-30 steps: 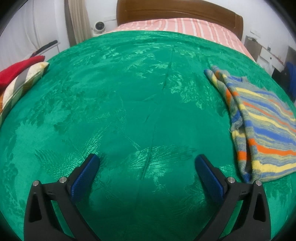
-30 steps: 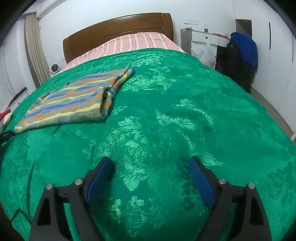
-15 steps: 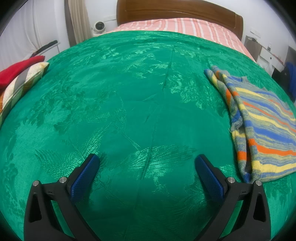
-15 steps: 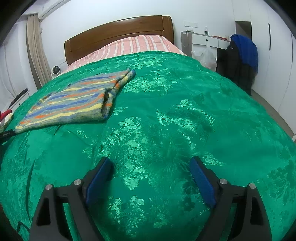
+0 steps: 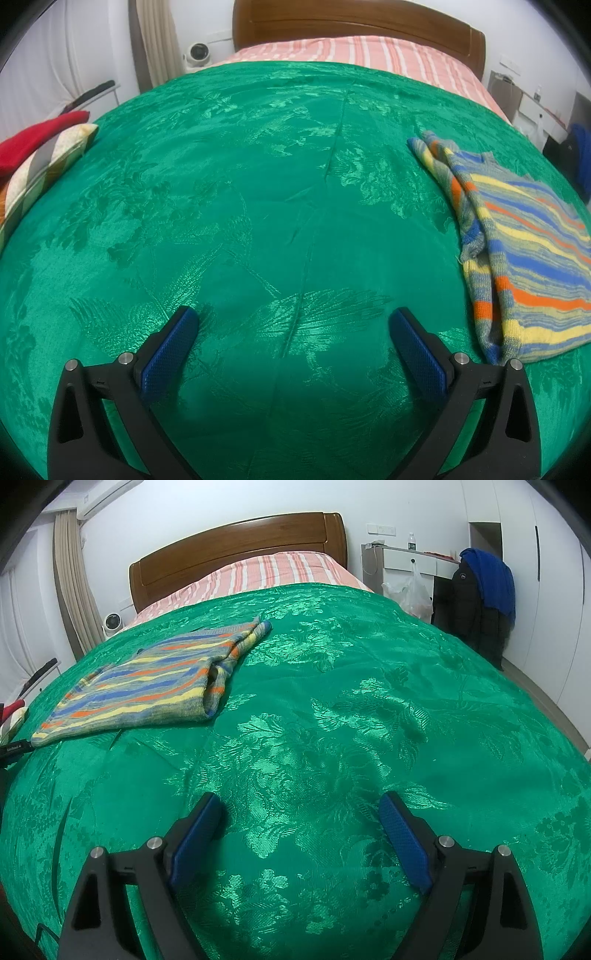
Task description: Fold small clothes
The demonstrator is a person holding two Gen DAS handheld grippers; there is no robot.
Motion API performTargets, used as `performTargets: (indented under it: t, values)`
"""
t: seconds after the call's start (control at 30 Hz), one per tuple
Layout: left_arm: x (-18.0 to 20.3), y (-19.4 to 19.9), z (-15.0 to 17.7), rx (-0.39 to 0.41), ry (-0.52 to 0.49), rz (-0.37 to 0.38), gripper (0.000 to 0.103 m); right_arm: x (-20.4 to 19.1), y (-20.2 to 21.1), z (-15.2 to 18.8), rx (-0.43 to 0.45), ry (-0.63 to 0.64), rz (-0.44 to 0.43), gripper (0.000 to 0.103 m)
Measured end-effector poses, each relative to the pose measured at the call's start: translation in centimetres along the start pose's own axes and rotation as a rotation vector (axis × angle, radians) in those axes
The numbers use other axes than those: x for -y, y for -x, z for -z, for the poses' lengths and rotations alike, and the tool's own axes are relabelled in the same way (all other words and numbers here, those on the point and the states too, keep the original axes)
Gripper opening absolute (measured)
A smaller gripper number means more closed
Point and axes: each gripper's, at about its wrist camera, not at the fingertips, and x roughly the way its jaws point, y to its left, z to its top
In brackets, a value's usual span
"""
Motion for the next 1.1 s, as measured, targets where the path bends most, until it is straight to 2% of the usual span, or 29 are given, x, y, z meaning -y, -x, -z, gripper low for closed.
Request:
performTargets:
  t: [1.1]
  values:
    - [-0.04,0.01,0.02,0.000,0.000,0.001,0.103,0.01,-0.04,-0.14,0.006,-0.005,-0.026,0.090]
